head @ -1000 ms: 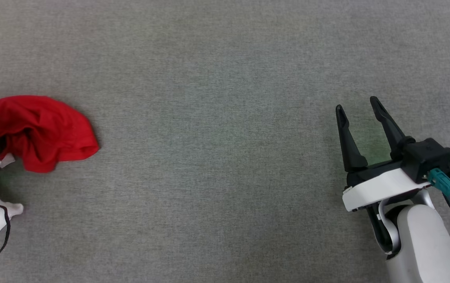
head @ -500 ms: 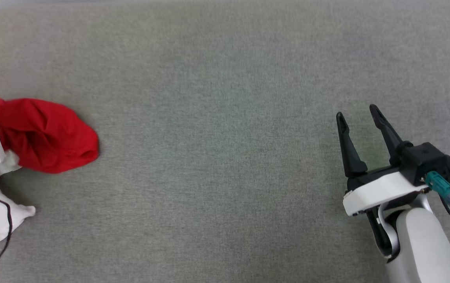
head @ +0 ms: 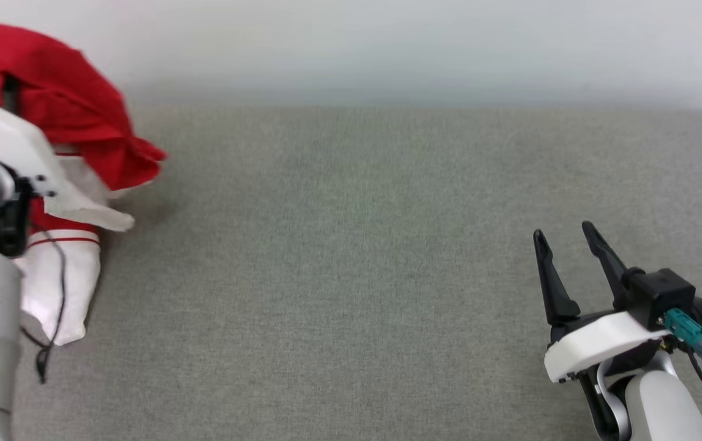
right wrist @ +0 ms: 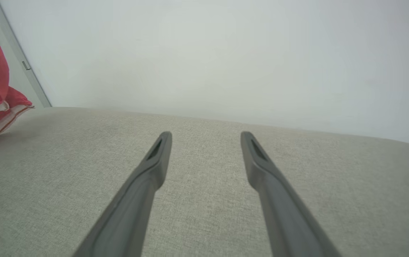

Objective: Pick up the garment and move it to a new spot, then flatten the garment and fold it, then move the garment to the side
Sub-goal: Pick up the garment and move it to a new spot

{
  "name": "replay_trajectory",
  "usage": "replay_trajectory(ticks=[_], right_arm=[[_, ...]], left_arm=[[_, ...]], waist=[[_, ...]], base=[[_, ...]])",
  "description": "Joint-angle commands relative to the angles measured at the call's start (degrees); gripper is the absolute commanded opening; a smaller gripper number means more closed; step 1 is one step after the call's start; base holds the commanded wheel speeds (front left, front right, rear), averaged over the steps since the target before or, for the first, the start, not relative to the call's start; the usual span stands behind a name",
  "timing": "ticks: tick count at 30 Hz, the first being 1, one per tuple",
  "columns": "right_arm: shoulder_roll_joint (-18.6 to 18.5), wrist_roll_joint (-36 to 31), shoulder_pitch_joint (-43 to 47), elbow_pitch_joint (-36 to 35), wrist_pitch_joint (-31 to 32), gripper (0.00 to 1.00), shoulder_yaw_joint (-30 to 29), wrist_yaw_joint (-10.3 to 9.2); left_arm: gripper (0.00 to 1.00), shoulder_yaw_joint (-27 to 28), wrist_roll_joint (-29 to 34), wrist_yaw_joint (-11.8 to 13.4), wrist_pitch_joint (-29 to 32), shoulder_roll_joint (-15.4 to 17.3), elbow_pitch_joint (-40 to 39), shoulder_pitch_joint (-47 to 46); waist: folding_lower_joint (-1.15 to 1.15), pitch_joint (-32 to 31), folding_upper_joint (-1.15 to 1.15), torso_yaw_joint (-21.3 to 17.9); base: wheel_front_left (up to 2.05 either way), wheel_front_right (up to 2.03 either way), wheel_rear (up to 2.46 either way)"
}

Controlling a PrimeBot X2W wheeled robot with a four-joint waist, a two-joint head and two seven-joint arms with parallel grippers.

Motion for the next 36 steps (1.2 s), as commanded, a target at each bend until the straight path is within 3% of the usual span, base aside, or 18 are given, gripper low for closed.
replay_trajectory(ticks=[1, 9, 18, 24, 32, 33, 34, 35, 36], right_arm=[[-0.01, 0.06, 0.82, -0.28, 0.25, 1.0, -0.16, -0.04], [0.0, -0.29, 3.57, -1.97, 2.1, 1.0, -1.78, -0.04], [0.0, -0.99, 5.66, -4.51, 4.29, 1.0, -3.83, -0.04], [0.01, -0.83, 5.63, -6.04, 4.72, 1.0, -4.51, -0.03], [0.0, 0.18, 4.31, -5.65, 3.91, 1.0, -4.26, -0.04], [0.01, 0.26, 4.43, -5.47, 3.83, 1.0, -4.46, -0.04], [0.0, 0.26, 4.54, -5.35, 3.67, 1.0, -4.56, -0.04], [0.0, 0.21, 4.71, -5.13, 3.55, 1.0, -4.65, -0.04], [0.01, 0.08, 4.89, -4.99, 3.5, 1.0, -4.79, -0.04]], left_arm=[[0.0, -0.33, 0.2, -0.1, -0.98, -0.61, -0.44, -0.51], [0.0, -4.25, -0.97, -1.64, -6.81, -9.23, -4.02, 2.6], [0.0, -12.35, -2.89, -3.79, -6.84, -19.91, -11.3, 8.81], [0.0, -18.94, -4.29, -4.39, -6.07, -22.85, -15.43, 15.47], [0.0, -26.8, -4.09, -4.58, -4.25, -23.13, -12.49, 27.97], [0.1, -27.62, -3.96, -4.63, -4.14, -23.13, -12.06, 28.95], [0.42, -28.14, -3.68, -4.65, -4.32, -22.97, -11.83, 29.58], [1.0, -28.7, -3.51, -4.68, -4.51, -22.81, -11.63, 30.19], [1.0, -29.11, -3.54, -4.73, -4.64, -22.83, -11.53, 30.69]], waist=[[0.0, -2.44, 0.0, -0.58], [0.0, -6.0, 0.0, -4.29], [0.0, -6.61, 0.0, -8.72], [0.0, -4.35, 0.0, -9.93], [0.0, -2.04, 0.0, -10.07], [0.0, -2.09, 0.0, -9.81], [0.0, -2.21, 0.0, -9.58], [0.0, -2.5, 0.0, -9.29], [0.0, -2.84, 0.0, -8.93]], base=[[0.0, 0.0, 0.0], [0.0, 0.0, 0.0], [0.0, 0.0, 0.0], [0.0, 0.0, 0.0], [0.0, 0.0, 0.0], [0.0, 0.0, 0.0], [0.0, 0.0, 0.0], [0.0, 0.0, 0.0], [0.0, 0.0, 0.0]])
